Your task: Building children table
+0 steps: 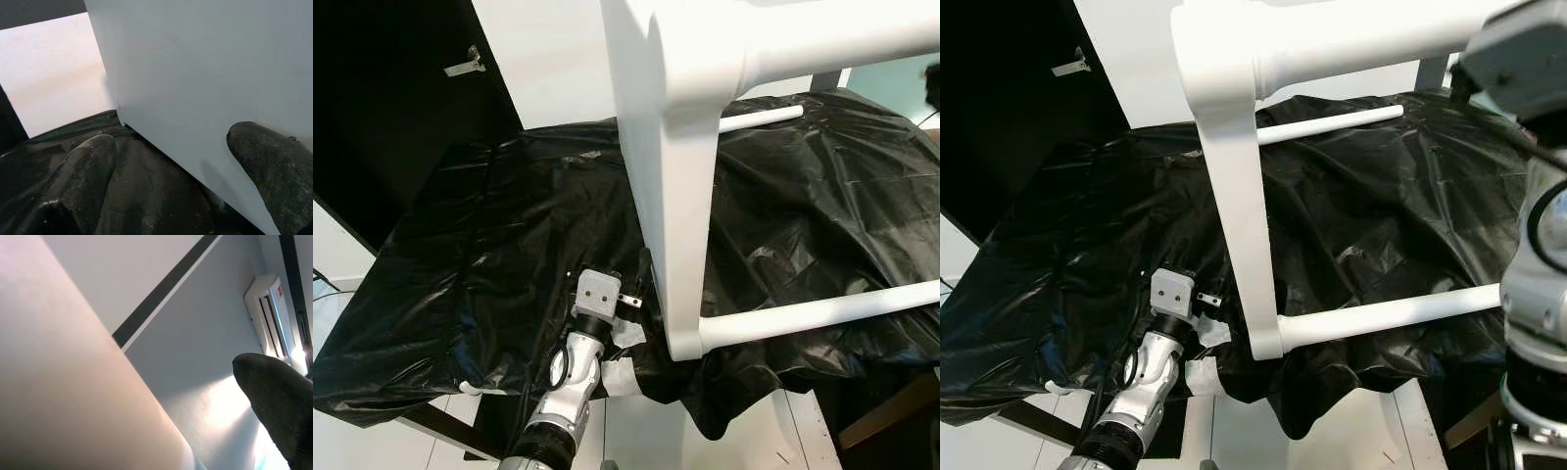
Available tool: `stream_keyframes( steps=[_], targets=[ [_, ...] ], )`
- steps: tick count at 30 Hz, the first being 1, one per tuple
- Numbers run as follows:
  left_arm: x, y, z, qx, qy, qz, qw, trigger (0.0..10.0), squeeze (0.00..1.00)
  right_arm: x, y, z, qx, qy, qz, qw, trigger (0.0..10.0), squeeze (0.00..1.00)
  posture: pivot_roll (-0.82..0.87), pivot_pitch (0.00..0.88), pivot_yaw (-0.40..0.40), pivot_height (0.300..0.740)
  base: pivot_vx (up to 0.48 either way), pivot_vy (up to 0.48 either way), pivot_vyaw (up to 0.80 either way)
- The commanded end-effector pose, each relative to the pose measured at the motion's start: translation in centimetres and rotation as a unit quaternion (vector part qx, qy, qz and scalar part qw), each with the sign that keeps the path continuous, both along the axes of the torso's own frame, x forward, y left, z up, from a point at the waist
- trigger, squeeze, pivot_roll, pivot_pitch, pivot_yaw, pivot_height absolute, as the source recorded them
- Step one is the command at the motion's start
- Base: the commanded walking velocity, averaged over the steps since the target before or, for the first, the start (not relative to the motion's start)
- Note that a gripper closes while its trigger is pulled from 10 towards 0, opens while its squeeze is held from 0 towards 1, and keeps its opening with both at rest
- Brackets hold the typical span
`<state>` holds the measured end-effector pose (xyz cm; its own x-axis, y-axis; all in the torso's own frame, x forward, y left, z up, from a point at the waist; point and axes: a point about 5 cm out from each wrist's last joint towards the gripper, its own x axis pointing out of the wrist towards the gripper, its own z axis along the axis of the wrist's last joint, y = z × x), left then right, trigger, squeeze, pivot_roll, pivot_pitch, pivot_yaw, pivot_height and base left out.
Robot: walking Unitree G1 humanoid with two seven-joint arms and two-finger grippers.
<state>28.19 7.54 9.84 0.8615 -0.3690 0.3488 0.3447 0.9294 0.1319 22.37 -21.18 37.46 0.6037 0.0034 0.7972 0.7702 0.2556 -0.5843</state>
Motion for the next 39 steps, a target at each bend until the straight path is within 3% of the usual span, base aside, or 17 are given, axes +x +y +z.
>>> stream_keyframes(
  steps=[1,3,4,6,7,14,16,19,21,22,24,26,27,31,33,36,39],
  targets=[
    [-0.3,-0.1,-0.6,0.01,0.006,-0.005,1.0,10.0,0.0,0.4,0.0,0.1,-0.001,0.015,-0.001,1.0,10.0,0.0,0.0,0.0,0.089,0.74,0.0,0.0,0.0],
    [-0.3,-0.1,-0.6,0.009,0.006,-0.004,1.0,10.0,0.0,0.7,-0.3,0.2,0.005,0.026,-0.008,1.0,10.0,0.0,0.0,0.0,0.085,0.74,0.0,0.0,0.0],
    [-0.3,-0.1,-0.6,0.007,0.007,-0.003,1.0,10.0,0.0,1.0,-0.7,0.2,0.009,0.038,-0.018,0.999,5.0,0.0,0.0,0.0,0.084,0.74,0.0,0.0,0.0],
    [-0.4,-0.1,-0.6,0.007,0.007,-0.002,1.0,10.0,0.0,1.3,-1.1,0.2,0.014,0.051,-0.025,0.998,5.0,0.0,0.0,0.0,0.082,0.74,0.0,0.0,0.0],
    [-0.4,-0.2,-0.7,0.006,0.007,-0.001,1.0,10.0,0.0,1.7,-1.5,0.1,0.021,0.064,-0.032,0.997,0.0,0.0,0.0,0.0,0.081,0.74,0.0,0.0,0.0],
    [-0.6,-0.4,-0.8,0.003,0.009,-0.001,1.0,10.0,0.0,4.0,-3.2,-1.2,0.068,0.158,-0.039,0.984,0.0,0.0,0.0,0.0,0.068,0.74,0.0,0.0,0.0],
    [-0.8,-0.4,-0.9,-0.001,0.011,0.002,1.0,10.0,0.0,5.7,-4.1,-2.8,0.133,0.209,-0.02,0.969,0.0,0.0,0.01,0.0,0.062,0.74,0.0,0.0,0.0],
    [-1.0,-0.6,-1.0,-0.004,0.014,0.002,1.0,10.0,0.0,7.4,-4.9,-3.9,0.199,0.231,0.001,0.952,0.0,0.0,0.01,0.0,0.058,0.74,0.0,0.0,0.0],
    [-1.1,-0.7,-1.1,-0.009,0.015,0.007,1.0,10.0,0.0,9.0,-6.0,-4.6,0.262,0.203,0.005,0.943,0.0,0.0,0.01,0.0,0.047,0.74,0.0,0.0,0.0],
    [-1.2,-0.7,-1.1,-0.011,0.016,0.01,1.0,10.0,0.0,9.7,-6.7,-5.3,0.33,0.182,0.015,0.926,0.0,0.0,0.03,0.0,0.039,0.74,0.0,0.0,0.0],
    [-1.3,-0.6,-1.1,-0.014,0.016,0.017,1.0,10.0,0.0,9.8,-7.5,-6.6,0.401,0.155,0.02,0.902,0.0,0.0,0.03,0.0,0.036,0.74,0.0,0.0,0.0],
    [-1.3,-0.5,-1.1,-0.014,0.016,0.019,1.0,10.0,0.0,9.7,-7.8,-7.6,0.436,0.14,0.021,0.889,0.0,0.0,0.04,0.0,0.039,0.74,0.0,0.0,0.0],
    [-1.4,-0.4,-1.1,-0.014,0.016,0.019,1.0,10.0,0.0,9.7,-7.6,-8.9,0.484,0.135,0.041,0.863,0.0,0.0,0.03,0.0,0.044,0.74,0.0,0.0,0.0],
    [-1.2,-0.6,-1.0,-0.013,0.017,0.013,1.0,10.0,0.0,9.2,-9.1,-11.6,0.563,0.105,0.043,0.818,0.0,0.0,0.02,0.0,0.057,0.74,0.0,0.0,0.0],
    [-1.2,-0.7,-0.9,-0.012,0.016,0.009,1.0,10.0,0.0,8.6,-10.3,-12.7,0.581,0.078,0.027,0.81,0.0,0.0,0.02,0.0,0.063,0.74,0.0,0.0,0.0],
    [-1.3,-0.8,-0.9,-0.009,0.017,0.007,1.0,10.0,0.0,7.5,-12.7,-15.1,0.586,0.053,-0.05,0.807,0.0,0.0,0.02,0.0,0.069,0.74,0.0,0.0,0.0],
    [-1.2,-0.6,-0.9,-0.008,0.016,0.01,1.0,10.0,0.0,7.6,-12.8,-15.4,0.588,0.049,-0.058,0.805,0.0,0.0,0.02,0.0,0.072,0.74,0.0,0.0,0.0]
  ],
)
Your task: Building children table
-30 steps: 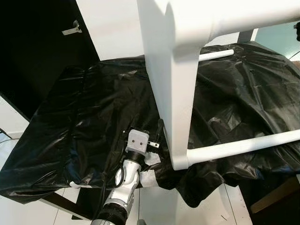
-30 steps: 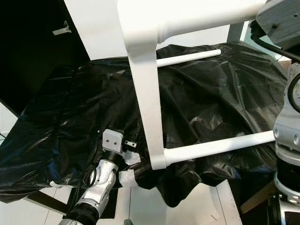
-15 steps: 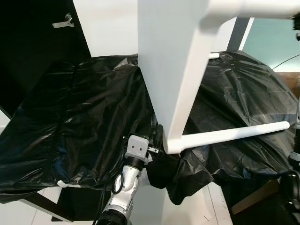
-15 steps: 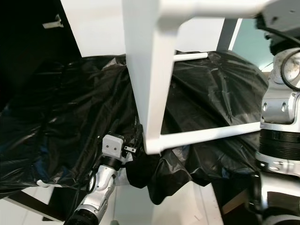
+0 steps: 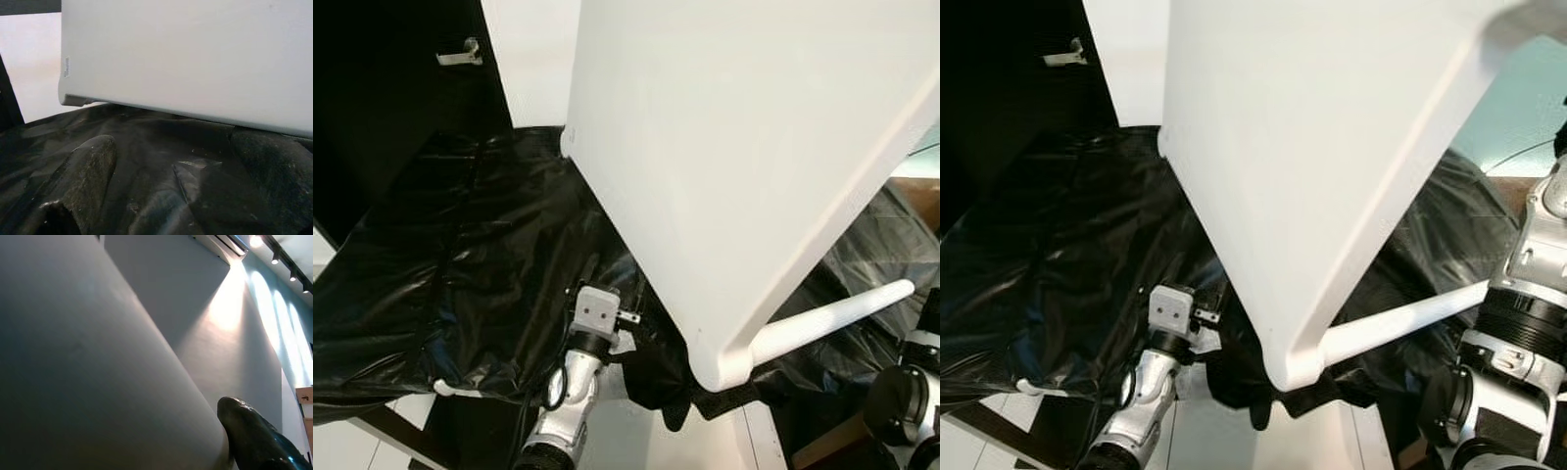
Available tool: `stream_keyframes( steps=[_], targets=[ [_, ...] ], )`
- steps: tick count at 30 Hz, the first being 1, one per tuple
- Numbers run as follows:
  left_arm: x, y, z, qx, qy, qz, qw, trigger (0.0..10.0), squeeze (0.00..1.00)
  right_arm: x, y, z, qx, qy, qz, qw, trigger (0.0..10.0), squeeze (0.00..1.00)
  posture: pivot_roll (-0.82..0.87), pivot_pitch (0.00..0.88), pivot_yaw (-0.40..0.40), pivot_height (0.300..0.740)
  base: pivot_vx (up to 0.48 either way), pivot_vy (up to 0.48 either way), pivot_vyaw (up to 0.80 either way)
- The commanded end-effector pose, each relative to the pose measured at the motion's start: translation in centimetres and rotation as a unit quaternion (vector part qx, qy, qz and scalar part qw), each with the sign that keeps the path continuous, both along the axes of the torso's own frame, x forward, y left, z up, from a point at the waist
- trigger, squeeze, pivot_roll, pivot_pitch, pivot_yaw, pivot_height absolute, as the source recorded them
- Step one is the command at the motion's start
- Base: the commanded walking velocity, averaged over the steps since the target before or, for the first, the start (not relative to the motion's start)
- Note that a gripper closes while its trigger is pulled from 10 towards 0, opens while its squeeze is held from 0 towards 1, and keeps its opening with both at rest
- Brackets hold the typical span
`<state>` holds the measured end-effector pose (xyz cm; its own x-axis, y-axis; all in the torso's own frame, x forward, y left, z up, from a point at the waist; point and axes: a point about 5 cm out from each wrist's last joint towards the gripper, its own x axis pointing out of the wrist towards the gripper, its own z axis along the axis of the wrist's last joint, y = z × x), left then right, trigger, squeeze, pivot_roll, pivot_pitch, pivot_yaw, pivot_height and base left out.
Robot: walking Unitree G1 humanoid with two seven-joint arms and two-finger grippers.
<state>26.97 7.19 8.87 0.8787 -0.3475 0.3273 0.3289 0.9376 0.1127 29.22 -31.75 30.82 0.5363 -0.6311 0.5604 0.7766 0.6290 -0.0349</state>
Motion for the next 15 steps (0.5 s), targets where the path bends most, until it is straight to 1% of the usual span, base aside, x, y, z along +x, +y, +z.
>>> stream_keyframes(
  steps=[1,2,3,4,5,6,8,9,10,11,12,13,14,15],
  targets=[
    [0.1,-0.1,0.1,-0.001,0.0,0.0,1.0,10.0,0.0,0.6,-2.6,-9.2,0.192,0.127,-0.036,0.973,0.0,0.0,0.03,0.0,0.072,0.74,0.0,0.0,0.0],
    [0.1,-0.1,0.1,-0.001,0.0,0.0,1.0,10.0,0.0,0.5,-2.8,-9.5,0.205,0.122,-0.045,0.97,0.0,0.0,0.03,0.0,0.072,0.74,0.0,0.0,0.0],
    [0.1,-0.1,0.1,-0.001,0.0,0.0,1.0,10.0,0.0,0.5,-2.8,-9.5,0.205,0.122,-0.045,0.97,0.0,0.0,0.03,0.0,0.072,0.74,0.0,0.0,0.0],
    [0.1,0.0,0.1,-0.001,0.0,0.001,1.0,10.0,0.0,0.3,-3.1,-10.0,0.227,0.116,-0.052,0.965,0.0,0.0,0.04,0.0,0.071,0.74,0.0,0.0,0.0],
    [0.2,0.1,0.2,-0.001,-0.001,0.003,1.0,10.0,0.0,0.1,-3.3,-11.0,0.265,0.109,-0.059,0.956,0.0,0.0,0.04,0.0,0.072,0.74,0.0,0.0,0.0],
    [0.2,0.1,0.2,-0.001,-0.001,0.003,1.0,10.0,0.0,0.1,-3.3,-11.0,0.265,0.109,-0.059,0.956,0.0,0.0,0.04,0.0,0.072,0.74,0.0,0.0,0.0],
    [0.2,0.3,0.2,0.0,-0.003,0.005,1.0,10.0,0.0,0.0,-3.1,-12.1,0.31,0.101,-0.06,0.943,0.0,0.0,0.05,0.0,0.074,0.74,0.0,0.0,0.0],
    [0.2,0.3,0.2,0.0,-0.003,0.005,1.0,10.0,0.0,0.0,-3.1,-12.1,0.31,0.101,-0.06,0.943,0.0,0.0,0.05,0.0,0.074,0.74,0.0,0.0,0.0],
    [0.2,0.4,0.2,0.001,-0.003,0.006,1.0,10.0,0.0,0.3,-2.8,-12.3,0.321,0.1,-0.055,0.94,0.0,0.0,0.05,0.0,0.077,0.74,0.0,0.0,0.0],
    [0.2,0.4,0.2,0.001,-0.003,0.006,1.0,10.0,0.0,0.3,-2.8,-12.3,0.321,0.1,-0.055,0.94,0.0,0.0,0.05,0.0,0.077,0.74,0.0,0.0,0.0],
    [0.2,0.5,0.2,0.002,-0.003,0.006,1.0,10.0,0.0,1.0,-2.0,-11.4,0.288,0.109,-0.038,0.951,0.0,0.0,0.05,0.0,0.081,0.74,0.0,0.0,0.0],
    [0.2,0.5,0.2,0.002,-0.003,0.006,1.0,10.0,0.0,1.0,-2.0,-11.4,0.288,0.109,-0.038,0.951,0.0,0.0,0.05,0.0,0.081,0.74,0.0,0.0,0.0],
    [0.2,0.5,0.2,0.003,-0.003,0.006,1.0,10.0,0.0,1.9,-1.1,-10.1,0.217,0.14,-0.02,0.966,0.0,0.0,0.05,0.0,0.082,0.74,0.0,0.0,0.0],
    [0.2,0.5,0.2,0.003,-0.003,0.006,1.0,10.0,0.0,1.9,-1.1,-10.1,0.217,0.14,-0.02,0.966,0.0,0.0,0.05,0.0,0.082,0.74,0.0,0.0,0.0]
  ],
)
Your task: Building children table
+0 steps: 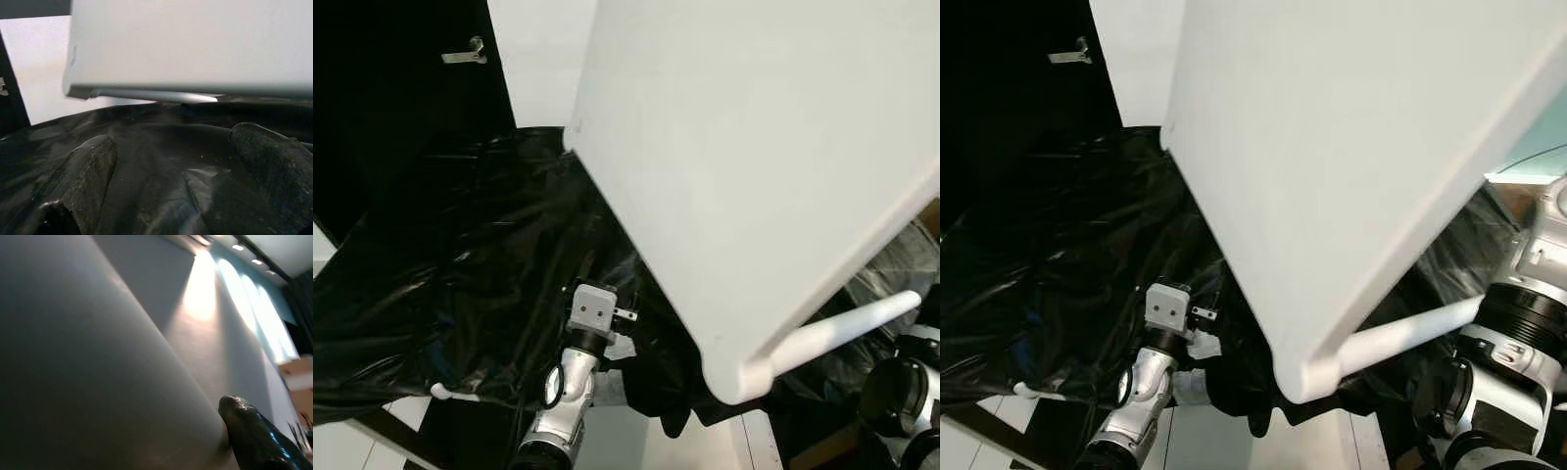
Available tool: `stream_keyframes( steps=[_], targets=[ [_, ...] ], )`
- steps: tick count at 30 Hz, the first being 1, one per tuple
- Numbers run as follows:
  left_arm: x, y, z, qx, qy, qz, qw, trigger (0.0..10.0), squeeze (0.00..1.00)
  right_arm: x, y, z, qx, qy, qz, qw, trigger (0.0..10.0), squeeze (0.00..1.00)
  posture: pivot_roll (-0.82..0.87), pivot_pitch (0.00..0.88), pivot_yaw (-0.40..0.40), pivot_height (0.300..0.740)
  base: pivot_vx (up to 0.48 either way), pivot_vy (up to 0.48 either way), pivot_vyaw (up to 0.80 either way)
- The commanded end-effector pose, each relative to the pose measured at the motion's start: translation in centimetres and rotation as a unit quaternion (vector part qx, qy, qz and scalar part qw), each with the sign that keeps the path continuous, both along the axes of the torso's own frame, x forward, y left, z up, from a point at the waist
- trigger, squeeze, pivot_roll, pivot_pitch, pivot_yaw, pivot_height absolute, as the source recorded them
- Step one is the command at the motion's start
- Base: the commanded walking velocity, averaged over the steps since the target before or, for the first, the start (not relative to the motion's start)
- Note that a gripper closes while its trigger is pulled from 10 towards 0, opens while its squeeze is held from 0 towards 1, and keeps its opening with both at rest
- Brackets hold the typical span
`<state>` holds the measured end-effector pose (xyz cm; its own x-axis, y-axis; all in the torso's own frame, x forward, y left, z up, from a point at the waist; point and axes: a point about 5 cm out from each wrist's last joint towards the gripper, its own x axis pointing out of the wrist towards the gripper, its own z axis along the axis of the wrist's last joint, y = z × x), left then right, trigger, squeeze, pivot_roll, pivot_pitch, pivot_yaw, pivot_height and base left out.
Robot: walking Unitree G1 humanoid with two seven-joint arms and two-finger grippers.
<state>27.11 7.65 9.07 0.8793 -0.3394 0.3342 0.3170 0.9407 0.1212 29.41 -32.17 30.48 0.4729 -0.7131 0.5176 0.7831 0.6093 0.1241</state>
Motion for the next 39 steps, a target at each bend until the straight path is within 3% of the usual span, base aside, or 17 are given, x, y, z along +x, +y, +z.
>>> stream_keyframes(
  steps=[1,2,3,4,5,9,10,11,14,19,20,28,29,30,33,36,39],
  targets=[
    [0.0,0.0,0.0,0.0,0.002,0.0,1.0,10.0,0.0,1.7,-0.7,-9.8,0.153,0.185,0.008,0.971,0.0,0.0,0.05,0.0,0.082,0.74,0.0,0.0,0.0],
    [0.0,0.0,0.0,0.001,0.002,-0.001,1.0,10.0,0.0,2.5,0.2,-8.6,0.087,0.206,0.018,0.974,7.8,0.0,0.05,0.0,0.081,0.74,0.0,0.0,0.0],
    [0.0,0.0,0.0,0.002,0.003,-0.001,1.0,10.0,0.0,3.3,1.2,-7.3,0.022,0.227,0.031,0.973,10.0,0.68,0.05,0.0,0.079,0.74,0.0,0.0,0.0],
    [0.0,0.0,0.0,0.002,0.003,-0.001,1.0,10.0,0.0,3.3,1.2,-7.3,0.022,0.227,0.031,0.973,10.0,0.68,0.05,0.0,0.079,0.74,0.0,0.0,0.0],
    [0.0,0.0,0.0,0.002,0.003,0.0,1.0,10.0,0.0,3.9,2.1,-6.1,-0.029,0.236,0.041,0.97,10.0,1.0,0.05,0.0,0.078,0.74,0.0,0.0,0.0],
    [0.1,-0.2,0.0,0.0,0.004,0.0,1.0,10.0,0.0,4.8,3.5,-3.7,-0.132,0.248,0.038,0.959,10.0,1.0,0.05,0.0,0.072,0.74,0.0,0.0,0.0],
    [0.1,-0.2,0.0,0.0,0.004,0.0,1.0,10.0,0.0,4.8,3.5,-3.7,-0.132,0.248,0.038,0.959,10.0,1.0,0.05,0.0,0.072,0.74,0.0,0.0,0.0],
    [0.0,-0.3,0.0,0.0,0.005,-0.001,1.0,10.0,0.0,5.0,3.8,-3.1,-0.167,0.256,0.036,0.952,10.0,0.0,0.05,0.0,0.07,0.74,0.0,0.0,0.0],
    [0.0,-0.3,-0.1,-0.001,0.006,0.0,1.0,10.0,0.0,5.2,4.3,-2.6,-0.201,0.263,0.037,0.943,10.0,0.0,0.05,0.0,0.066,0.74,0.0,0.0,0.0],
    [-0.1,-0.2,-0.1,-0.003,0.007,0.003,1.0,10.0,0.0,4.9,5.1,-3.1,-0.202,0.267,0.051,0.941,10.0,0.0,0.05,0.0,0.061,0.74,0.0,0.0,0.0],
    [-0.1,-0.2,-0.2,-0.003,0.009,0.004,1.0,10.0,0.0,4.3,5.8,-4.9,-0.198,0.288,0.063,0.935,10.0,0.0,0.05,0.0,0.057,0.74,0.0,0.0,0.0],
    [0.2,-0.1,-0.1,-0.003,0.008,0.007,1.0,10.0,0.0,2.6,6.1,-8.5,-0.159,0.326,0.085,0.928,10.0,0.0,0.05,0.0,0.065,0.74,0.0,0.0,0.0],
    [0.3,-0.1,0.0,-0.003,0.009,0.008,1.0,10.0,0.0,1.7,6.1,-10.0,-0.116,0.333,0.112,0.929,10.0,0.0,0.04,0.0,0.071,0.74,0.0,0.0,0.0],
    [0.3,-0.1,0.0,-0.003,0.009,0.008,1.0,10.0,0.0,1.7,6.1,-10.0,-0.116,0.333,0.112,0.929,10.0,0.0,0.04,0.0,0.071,0.74,0.0,0.0,0.0],
    [0.5,-0.1,0.1,-0.006,0.011,0.009,1.0,10.0,0.0,0.6,5.7,-12.7,0.031,0.317,0.161,0.934,10.0,0.0,0.04,0.0,0.073,0.74,0.0,0.0,0.0],
    [0.6,-0.1,0.2,-0.007,0.01,0.008,1.0,10.0,0.0,-0.1,5.7,-13.8,0.06,0.302,0.175,0.935,10.0,0.0,0.04,0.0,0.076,0.74,0.0,0.0,0.0],
    [0.8,-0.1,0.4,-0.011,0.009,0.008,1.0,10.0,0.0,-1.4,6.6,-16.0,0.131,0.295,0.194,0.926,10.0,0.0,0.04,0.0,0.079,0.74,0.0,0.0,0.0]
  ],
)
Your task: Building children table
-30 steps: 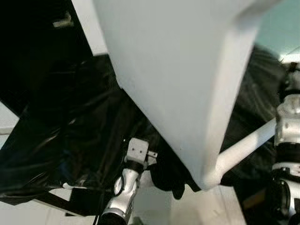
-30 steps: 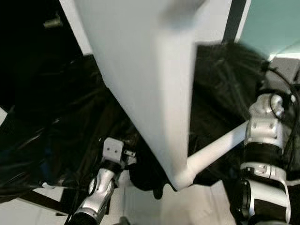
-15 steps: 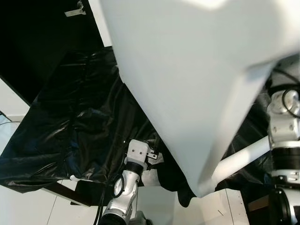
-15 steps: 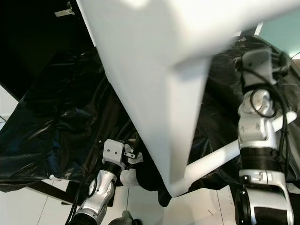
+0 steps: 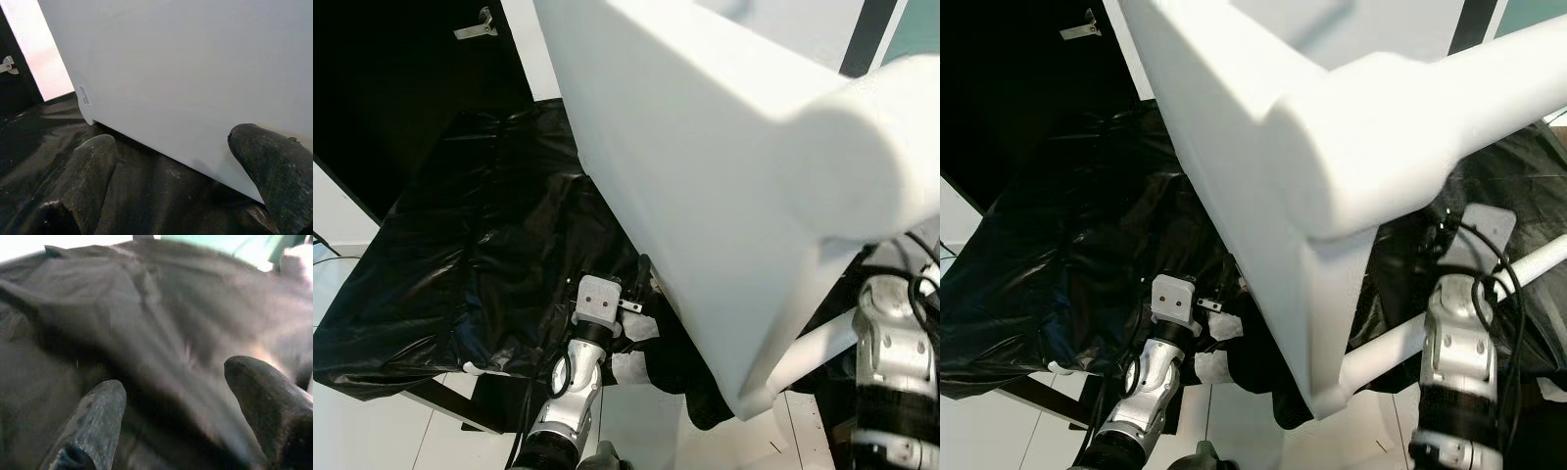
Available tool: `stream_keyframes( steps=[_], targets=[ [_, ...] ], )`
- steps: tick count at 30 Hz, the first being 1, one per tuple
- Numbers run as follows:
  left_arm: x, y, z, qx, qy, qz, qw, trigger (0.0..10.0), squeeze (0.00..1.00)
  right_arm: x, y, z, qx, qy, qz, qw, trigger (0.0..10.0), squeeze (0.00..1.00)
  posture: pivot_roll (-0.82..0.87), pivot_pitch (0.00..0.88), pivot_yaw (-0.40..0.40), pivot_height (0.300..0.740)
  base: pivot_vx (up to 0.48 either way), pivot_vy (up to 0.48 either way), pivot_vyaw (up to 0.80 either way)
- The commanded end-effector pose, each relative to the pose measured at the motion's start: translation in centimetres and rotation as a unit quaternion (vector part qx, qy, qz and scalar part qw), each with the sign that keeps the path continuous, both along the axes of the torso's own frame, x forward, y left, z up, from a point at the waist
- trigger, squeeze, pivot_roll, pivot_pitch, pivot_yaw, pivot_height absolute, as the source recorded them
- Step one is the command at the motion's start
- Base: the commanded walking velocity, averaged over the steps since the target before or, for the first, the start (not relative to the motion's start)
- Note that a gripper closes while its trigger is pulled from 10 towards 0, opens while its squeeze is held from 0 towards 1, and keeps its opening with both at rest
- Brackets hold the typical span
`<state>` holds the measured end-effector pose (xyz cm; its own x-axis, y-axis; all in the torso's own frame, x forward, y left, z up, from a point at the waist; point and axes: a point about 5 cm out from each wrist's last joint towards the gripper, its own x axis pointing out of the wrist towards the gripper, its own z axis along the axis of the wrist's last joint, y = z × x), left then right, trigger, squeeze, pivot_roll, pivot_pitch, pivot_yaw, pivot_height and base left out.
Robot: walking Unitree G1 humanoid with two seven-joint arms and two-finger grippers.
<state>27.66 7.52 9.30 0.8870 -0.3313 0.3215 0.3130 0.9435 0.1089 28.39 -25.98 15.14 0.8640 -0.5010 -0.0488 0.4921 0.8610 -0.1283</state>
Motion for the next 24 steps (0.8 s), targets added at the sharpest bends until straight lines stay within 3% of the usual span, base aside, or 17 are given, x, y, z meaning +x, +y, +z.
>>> stream_keyframes(
  steps=[1,13,16,19,24],
  targets=[
    [0.3,0.1,0.2,-0.009,0.0,0.006,1.0,10.0,0.0,-0.7,0.7,-1.1,0.036,0.004,0.002,0.999,10.0,0.0,0.04,0.0,0.08,0.74,0.0,0.0,0.0],
    [0.8,0.6,0.9,-0.031,0.003,0.02,0.999,10.0,0.0,-1.6,3.2,-1.5,0.032,-0.028,0.063,0.997,10.0,0.0,0.05,0.0,0.085,0.74,0.0,0.0,0.0],
    [0.9,0.7,0.9,-0.041,0.006,0.023,0.999,10.0,0.0,-1.8,3.7,-1.2,-0.005,-0.038,0.09,0.995,10.0,0.0,0.05,0.0,0.085,0.74,0.0,0.0,0.0],
    [1.0,0.2,2.2,-0.081,0.001,-0.016,0.997,10.0,0.0,-2.6,5.0,0.0,-0.085,-0.091,0.147,0.981,10.0,0.0,0.06,0.0,0.088,0.74,0.0,0.0,0.0],
    [0.8,-0.4,3.1,-0.095,-0.013,-0.04,0.995,10.0,0.0,-3.6,5.1,0.0,-0.125,-0.115,0.162,0.972,10.0,0.0,0.06,0.0,0.092,0.74,0.0,0.0,0.0]
  ],
)
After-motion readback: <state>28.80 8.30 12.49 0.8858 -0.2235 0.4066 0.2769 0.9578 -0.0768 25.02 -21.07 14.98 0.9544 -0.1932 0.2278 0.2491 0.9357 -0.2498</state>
